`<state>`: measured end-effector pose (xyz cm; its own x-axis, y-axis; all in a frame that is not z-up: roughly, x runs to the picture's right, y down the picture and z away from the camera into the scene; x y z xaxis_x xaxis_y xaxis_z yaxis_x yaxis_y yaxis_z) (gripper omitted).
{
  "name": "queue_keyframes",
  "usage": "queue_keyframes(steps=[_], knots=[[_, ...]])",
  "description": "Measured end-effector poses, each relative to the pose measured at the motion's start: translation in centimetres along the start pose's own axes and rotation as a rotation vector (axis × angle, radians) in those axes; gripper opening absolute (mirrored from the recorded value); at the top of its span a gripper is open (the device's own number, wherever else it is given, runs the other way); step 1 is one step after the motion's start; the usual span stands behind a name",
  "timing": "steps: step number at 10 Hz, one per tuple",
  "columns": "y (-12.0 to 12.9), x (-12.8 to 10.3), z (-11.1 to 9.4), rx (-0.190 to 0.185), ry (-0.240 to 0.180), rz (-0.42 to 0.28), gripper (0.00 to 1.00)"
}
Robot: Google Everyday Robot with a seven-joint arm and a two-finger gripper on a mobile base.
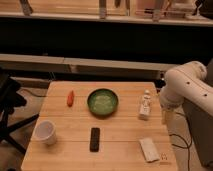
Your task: Drag the ceramic bowl in a circle
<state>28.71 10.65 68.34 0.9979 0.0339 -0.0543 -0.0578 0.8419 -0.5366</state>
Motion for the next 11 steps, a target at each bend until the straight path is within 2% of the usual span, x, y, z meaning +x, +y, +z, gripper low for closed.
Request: queue_keyframes(steps=[1, 5, 9, 11], knots=[[0.0, -0.1, 0.0, 0.001, 0.006, -0.009, 0.80], [-1.6, -5.3, 0.1, 0.043, 0.026, -0.136, 0.80], [-2.1, -6.0, 0.6, 0.055, 0.040, -0.206, 0.80], [-2.5, -8.6, 1.0, 0.060, 0.040, -0.264, 0.80]])
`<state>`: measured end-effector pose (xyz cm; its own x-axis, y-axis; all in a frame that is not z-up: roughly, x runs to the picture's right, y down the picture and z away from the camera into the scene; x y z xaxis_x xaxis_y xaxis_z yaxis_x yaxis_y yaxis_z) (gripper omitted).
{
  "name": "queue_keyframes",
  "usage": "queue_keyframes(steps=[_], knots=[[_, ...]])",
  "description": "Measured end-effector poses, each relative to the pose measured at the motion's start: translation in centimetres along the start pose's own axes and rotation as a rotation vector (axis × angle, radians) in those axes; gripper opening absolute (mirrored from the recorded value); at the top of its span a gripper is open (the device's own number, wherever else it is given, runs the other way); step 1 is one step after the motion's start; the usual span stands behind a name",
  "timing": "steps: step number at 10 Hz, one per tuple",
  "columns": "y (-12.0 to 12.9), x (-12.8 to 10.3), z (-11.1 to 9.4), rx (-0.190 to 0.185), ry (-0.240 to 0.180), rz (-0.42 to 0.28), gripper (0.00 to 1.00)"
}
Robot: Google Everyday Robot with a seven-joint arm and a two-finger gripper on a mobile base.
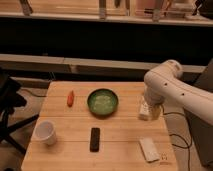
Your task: Drag the ceramic bowl in a circle
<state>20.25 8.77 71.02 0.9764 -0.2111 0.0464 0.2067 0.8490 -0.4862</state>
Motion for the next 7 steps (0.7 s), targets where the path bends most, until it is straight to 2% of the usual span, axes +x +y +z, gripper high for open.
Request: queue_keyframes(steps=[2, 7], knots=[[-1.0, -2.1, 0.3, 0.006, 0.001, -0.047, 0.80], [-2.1, -3.2, 1.4, 0.016, 0.002, -0.136, 0.80]])
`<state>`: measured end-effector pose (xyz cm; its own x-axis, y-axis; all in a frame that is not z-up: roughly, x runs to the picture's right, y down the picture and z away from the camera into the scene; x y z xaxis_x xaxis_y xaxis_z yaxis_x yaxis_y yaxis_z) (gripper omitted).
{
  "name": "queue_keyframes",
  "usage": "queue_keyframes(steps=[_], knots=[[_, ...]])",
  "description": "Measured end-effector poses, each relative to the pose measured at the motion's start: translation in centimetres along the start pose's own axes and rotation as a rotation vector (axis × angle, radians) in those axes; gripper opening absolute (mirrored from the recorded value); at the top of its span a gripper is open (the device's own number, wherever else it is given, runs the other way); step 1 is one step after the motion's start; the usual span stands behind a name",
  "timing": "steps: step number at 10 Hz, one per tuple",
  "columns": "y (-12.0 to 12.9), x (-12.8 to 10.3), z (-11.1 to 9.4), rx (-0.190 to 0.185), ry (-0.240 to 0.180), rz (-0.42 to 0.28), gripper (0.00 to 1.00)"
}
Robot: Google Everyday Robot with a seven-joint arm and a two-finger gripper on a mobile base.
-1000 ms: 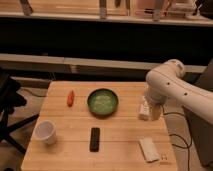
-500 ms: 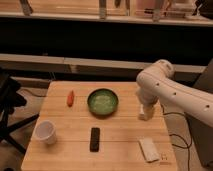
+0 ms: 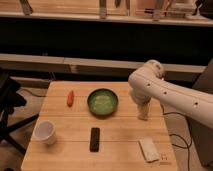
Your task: Drag the ceramic bowl in a circle
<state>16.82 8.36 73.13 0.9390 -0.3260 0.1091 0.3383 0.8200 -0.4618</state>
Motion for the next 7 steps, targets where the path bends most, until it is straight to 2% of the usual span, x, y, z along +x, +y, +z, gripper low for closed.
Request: queue_keyframes(steps=[3, 7], knots=[[-1.7, -2.4, 0.5, 0.011, -0.005, -0.064, 0.80], [-2.9, -3.0, 2.2, 0.014, -0.018, -0.128, 0.80]])
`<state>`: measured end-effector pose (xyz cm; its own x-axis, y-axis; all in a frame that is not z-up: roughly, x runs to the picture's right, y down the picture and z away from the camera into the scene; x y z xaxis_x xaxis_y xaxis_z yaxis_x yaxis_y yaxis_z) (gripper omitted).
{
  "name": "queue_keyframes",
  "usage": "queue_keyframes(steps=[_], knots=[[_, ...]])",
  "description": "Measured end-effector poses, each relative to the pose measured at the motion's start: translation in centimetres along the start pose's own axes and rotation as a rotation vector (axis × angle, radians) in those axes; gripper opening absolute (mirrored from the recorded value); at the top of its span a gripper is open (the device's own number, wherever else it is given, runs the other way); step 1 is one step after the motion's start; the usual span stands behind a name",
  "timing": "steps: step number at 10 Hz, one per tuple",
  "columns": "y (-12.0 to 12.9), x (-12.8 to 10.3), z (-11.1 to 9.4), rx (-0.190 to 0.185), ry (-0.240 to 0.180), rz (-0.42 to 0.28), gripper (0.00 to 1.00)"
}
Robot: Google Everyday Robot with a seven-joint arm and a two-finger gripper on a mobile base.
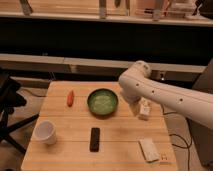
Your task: Drag the ceramic bowl in a circle
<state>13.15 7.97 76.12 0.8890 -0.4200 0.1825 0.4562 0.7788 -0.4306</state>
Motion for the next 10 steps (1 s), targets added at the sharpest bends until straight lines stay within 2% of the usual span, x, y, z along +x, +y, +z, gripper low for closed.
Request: queue_keyframes(steps=[3, 6, 10], knots=[[-1.3, -1.3, 1.0, 0.008, -0.020, -0.051, 0.80], [-1.8, -1.4, 2.2, 0.010, -0.031, -0.085, 0.80], [-3.1, -2.8, 3.5, 0.014, -0.051, -0.135, 0.80]])
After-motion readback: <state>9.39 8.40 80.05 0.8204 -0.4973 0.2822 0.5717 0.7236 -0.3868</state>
